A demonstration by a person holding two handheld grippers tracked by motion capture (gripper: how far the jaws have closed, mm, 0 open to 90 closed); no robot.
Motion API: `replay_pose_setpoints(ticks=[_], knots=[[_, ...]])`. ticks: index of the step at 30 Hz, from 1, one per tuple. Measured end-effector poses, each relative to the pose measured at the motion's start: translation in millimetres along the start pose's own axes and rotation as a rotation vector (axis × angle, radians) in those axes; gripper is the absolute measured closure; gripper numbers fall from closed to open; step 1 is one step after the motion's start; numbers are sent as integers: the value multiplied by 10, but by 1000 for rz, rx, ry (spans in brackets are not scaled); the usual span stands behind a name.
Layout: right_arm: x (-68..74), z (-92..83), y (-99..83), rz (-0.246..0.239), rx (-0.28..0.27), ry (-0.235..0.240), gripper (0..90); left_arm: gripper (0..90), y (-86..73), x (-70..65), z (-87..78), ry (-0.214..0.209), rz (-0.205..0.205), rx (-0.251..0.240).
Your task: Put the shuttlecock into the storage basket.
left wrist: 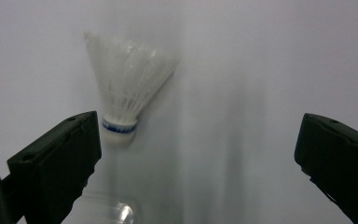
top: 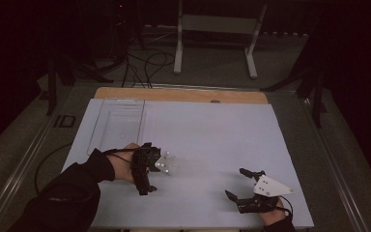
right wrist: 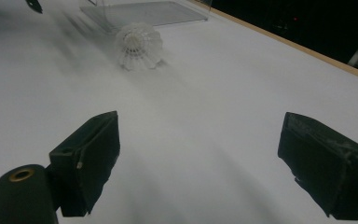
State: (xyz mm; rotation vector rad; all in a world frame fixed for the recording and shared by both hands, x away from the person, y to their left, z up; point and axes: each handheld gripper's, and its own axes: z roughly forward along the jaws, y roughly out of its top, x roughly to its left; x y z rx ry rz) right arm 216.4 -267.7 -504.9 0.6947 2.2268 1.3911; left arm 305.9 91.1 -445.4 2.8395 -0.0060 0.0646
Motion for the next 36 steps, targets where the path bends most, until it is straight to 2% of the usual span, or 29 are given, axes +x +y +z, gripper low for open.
replay_pose_setpoints(ticks=[1, 2, 3, 4, 5, 6, 7, 8, 9, 10, 11, 12, 13, 15, 16, 20, 21, 22, 23, 24, 25, 26, 28, 29, 30, 34, 35, 36], knots=[[3, -3, 0, 1, -6, -2, 125, 10, 22, -13, 12, 45, 30, 37], [4, -5, 2, -1, -3, 0, 125, 10, 28, -13, 15, 31, 40, 29], [6, -9, 1, -9, 0, -3, 125, 11, 55, 25, 29, 16, 17, 40], [4, -10, -4, -7, -3, -1, 125, 10, 65, 13, 34, 52, 54, 66], [0, -7, -4, -4, 0, 0, 125, 10, 71, 32, 31, 24, 37, 49], [2, -8, -3, -9, -1, -6, 125, 10, 86, 65, 26, 24, 28, 47], [2, -14, -1, -13, -8, -9, 125, 10, 83, 83, 28, 32, 43, 47], [1, -19, 5, -8, -7, -4, 125, 10, 83, 110, 37, 15, 26, 48], [1, -21, 4, -12, -8, -5, 125, 10, 86, 143, 54, 51, 37, 80], [5, -23, 4, -12, -11, -4, 125, 10, 78, 170, 55, 41, 35, 69], [2, -20, 5, -11, -11, 2, 125, 10, 63, 213, 60, 37, 9, 55], [4, -15, 4, -10, -8, 1, 125, 10, 45, 244, 66, 52, 10, 68], [5, -12, 0, -12, -3, 3, 125, 10, 24, 282, 69, 41, 4, 74], [3, 0, -7, -14, 1, 7, 125, 10, -24, 352, 69, 58, -12, 76], [5, 2, -6, -13, -1, 6, 125, 11, -41, 385, 68, 47, -27, 74], [7, 15, -9, -7, 4, 14, 125, 22, -79, 436, 84, 74, -22, 104], [6, 18, -10, -8, 4, 18, 125, 22, -87, 456, 90, 58, -33, 107], [8, 23, -12, -5, 3, 21, 125, 22, -86, 459, 100, 70, -25, 123], [9, 28, -13, -7, 5, 21, 125, 22, -81, 461, 107, 61, -19, 128], [11, 33, -12, -9, 6, 23, 125, 22, -74, 464, 120, 47, -32, 122], [11, 36, -12, -7, 5, 26, 125, 22, -62, 474, 130, 55, -21, 129], [14, 39, -10, -8, 7, 27, 125, 22, -53, 477, 146, 40, -25, 129], [17, 41, -9, -14, 9, 26, 125, 20, -36, 488, 171, 41, -22, 135], [20, 40, -9, -14, 9, 27, 125, 20, -28, 493, 191, 23, -24, 143], [20, 37, -7, -14, 7, 27, 125, 20, -21, 512, 224, 37, -13, 160], [15, 27, -3, -13, 1, 25, 125, 21, -11, 534, 291, 26, -10, 192], [14, 26, -3, -13, 0, 26, 125, 22, -3, 538, 302, 38, -1, 200], [13, 26, -4, -13, 0, 26, 125, 31, 4, 542, 307, 27, 0, 200]])
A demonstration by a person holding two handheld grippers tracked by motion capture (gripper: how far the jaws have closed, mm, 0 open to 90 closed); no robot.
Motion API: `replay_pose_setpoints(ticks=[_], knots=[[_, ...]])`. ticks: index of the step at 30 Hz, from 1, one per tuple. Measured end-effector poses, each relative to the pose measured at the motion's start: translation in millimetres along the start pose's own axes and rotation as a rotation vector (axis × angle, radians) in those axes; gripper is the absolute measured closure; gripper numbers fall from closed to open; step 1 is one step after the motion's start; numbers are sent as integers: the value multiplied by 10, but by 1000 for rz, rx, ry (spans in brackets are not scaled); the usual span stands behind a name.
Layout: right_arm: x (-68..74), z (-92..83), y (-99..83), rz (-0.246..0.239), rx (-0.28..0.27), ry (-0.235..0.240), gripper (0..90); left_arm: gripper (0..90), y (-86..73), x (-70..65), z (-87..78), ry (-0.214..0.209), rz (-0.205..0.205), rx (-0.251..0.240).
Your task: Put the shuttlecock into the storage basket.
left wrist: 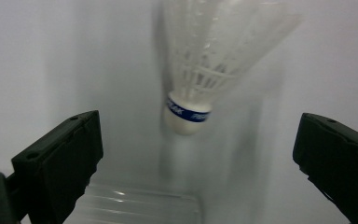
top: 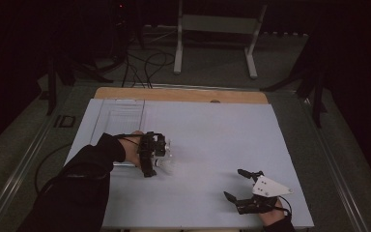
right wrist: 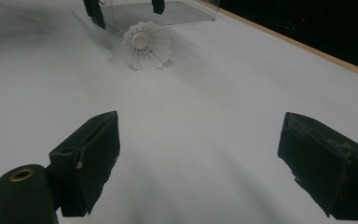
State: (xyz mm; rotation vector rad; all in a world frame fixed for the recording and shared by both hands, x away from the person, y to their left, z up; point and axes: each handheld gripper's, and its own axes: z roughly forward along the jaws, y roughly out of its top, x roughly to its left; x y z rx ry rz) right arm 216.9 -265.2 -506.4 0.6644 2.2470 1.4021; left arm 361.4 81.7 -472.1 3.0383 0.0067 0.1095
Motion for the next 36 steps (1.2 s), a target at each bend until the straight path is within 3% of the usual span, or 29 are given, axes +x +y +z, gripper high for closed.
replay_pose_setpoints(ticks=[9, 22, 26, 30, 36], knots=[[4, 3, 4, 1, -1, 1, 125, 188, 62, 11, 86, 13, 38, 63], [-5, -2, 5, 7, -5, 5, 125, 481, 99, 43, 159, 2, 72, 94], [-2, -3, 6, 0, -3, 3, 125, 501, 101, 53, 200, 19, 76, 116], [-6, -3, 4, 3, -2, 2, 125, 535, 105, 58, 203, 4, 68, 111], [-3, -3, 5, 5, 1, 1, 125, 610, 114, 55, 237, -13, 90, 119]])
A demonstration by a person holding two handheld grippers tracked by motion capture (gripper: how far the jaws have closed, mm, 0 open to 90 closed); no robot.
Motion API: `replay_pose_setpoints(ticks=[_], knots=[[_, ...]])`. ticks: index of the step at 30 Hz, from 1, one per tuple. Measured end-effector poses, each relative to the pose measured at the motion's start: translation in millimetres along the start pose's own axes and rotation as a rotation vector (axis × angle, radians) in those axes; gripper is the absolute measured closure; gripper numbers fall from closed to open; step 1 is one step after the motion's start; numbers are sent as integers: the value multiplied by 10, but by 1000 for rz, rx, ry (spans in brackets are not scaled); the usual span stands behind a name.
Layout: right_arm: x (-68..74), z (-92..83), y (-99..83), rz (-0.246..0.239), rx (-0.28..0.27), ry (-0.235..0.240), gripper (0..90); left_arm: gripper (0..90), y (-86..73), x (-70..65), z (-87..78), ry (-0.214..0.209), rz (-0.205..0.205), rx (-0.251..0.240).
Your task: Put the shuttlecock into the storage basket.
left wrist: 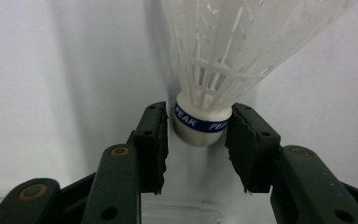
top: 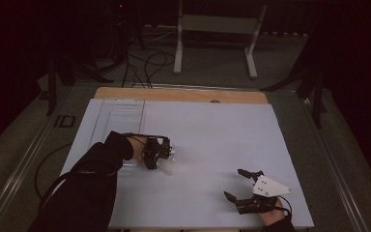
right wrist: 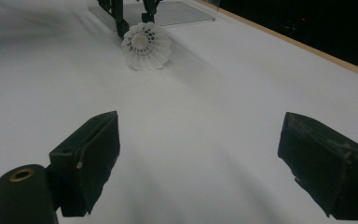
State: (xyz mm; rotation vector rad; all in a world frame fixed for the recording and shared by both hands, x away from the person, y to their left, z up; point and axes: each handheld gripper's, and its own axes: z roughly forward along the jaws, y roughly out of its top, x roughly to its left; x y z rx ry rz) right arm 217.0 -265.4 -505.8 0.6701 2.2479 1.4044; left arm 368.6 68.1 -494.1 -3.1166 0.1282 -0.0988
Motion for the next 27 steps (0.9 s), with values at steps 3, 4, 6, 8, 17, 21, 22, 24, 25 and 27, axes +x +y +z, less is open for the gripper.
replay_pose_setpoints(ticks=[3, 4, 6, 8, 17, 21, 22, 24, 25, 27], knots=[[-4, 0, -2, -1, 1, -1, 125, 615, 6, 3, 10, -1, -4, -1], [-5, 1, -3, -2, 0, 0, 125, 631, 7, 5, 10, 1, -1, -2], [-2, 2, -2, 0, 1, -1, 125, 632, 7, 7, 15, 1, 3, -5], [-2, -2, 0, -2, 0, -3, 125, 637, 0, 7, 15, 2, 15, -8], [-8, -5, -2, 1, -2, -6, 125, 655, -4, -1, -15, -42, 15, -22], [-7, -5, 1, 2, -1, -7, 125, 657, -6, -16, -56, -69, -5, -24], [-5, -6, 2, 3, -1, -8, 126, 658, -6, -16, -70, -75, -8, -19], [-7, -7, 4, 6, -2, -7, 126, 658, -10, -9, -95, -73, -19, -9], [-9, -6, 2, 6, -1, -7, 126, 658, -15, -14, -109, -81, -27, -14], [-10, -5, 1, 10, 0, -7, 126, 658, -15, -7, -138, -86, -52, -13]])
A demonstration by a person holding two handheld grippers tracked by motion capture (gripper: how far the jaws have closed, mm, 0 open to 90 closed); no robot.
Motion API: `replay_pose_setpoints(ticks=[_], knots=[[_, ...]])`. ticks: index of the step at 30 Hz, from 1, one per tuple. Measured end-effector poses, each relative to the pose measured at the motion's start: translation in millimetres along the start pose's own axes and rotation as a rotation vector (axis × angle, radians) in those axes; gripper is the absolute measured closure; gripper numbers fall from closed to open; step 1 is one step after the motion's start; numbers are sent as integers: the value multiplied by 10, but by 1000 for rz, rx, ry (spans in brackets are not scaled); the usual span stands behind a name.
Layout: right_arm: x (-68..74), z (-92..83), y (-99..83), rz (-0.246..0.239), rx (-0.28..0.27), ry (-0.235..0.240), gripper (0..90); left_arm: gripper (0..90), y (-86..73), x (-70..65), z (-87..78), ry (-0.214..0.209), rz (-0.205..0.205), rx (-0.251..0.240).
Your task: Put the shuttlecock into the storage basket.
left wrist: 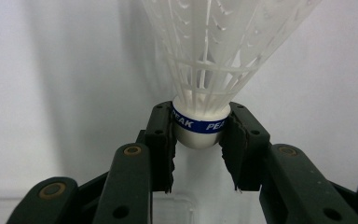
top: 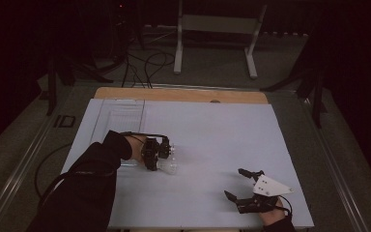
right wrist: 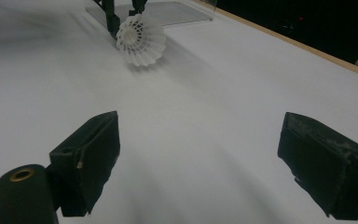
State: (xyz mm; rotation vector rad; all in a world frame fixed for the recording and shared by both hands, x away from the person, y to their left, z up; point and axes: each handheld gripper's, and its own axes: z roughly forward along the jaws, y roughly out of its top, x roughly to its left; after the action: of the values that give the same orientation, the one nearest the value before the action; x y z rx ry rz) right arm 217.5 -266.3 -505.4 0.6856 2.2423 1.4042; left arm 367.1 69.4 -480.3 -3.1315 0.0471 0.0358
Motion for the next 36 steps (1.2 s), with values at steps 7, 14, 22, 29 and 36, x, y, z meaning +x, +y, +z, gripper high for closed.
replay_pose_setpoints(ticks=[7, 14, 22, 29, 36], knots=[[0, 1, 1, -2, 2, 1, 129, 659, 23, -39, -80, -5, -4, -10], [1, 4, 1, -3, 5, -1, 129, 658, 50, -49, -156, -33, -29, -16], [1, 10, -3, -2, 7, 0, 129, 659, 72, -58, -243, -48, -61, -34], [1, 10, -3, -1, 11, -6, 129, 659, 109, -23, -401, -43, -142, -48], [2, 11, -4, 2, 12, -5, 128, 658, 117, -40, -498, -77, -152, -67]])
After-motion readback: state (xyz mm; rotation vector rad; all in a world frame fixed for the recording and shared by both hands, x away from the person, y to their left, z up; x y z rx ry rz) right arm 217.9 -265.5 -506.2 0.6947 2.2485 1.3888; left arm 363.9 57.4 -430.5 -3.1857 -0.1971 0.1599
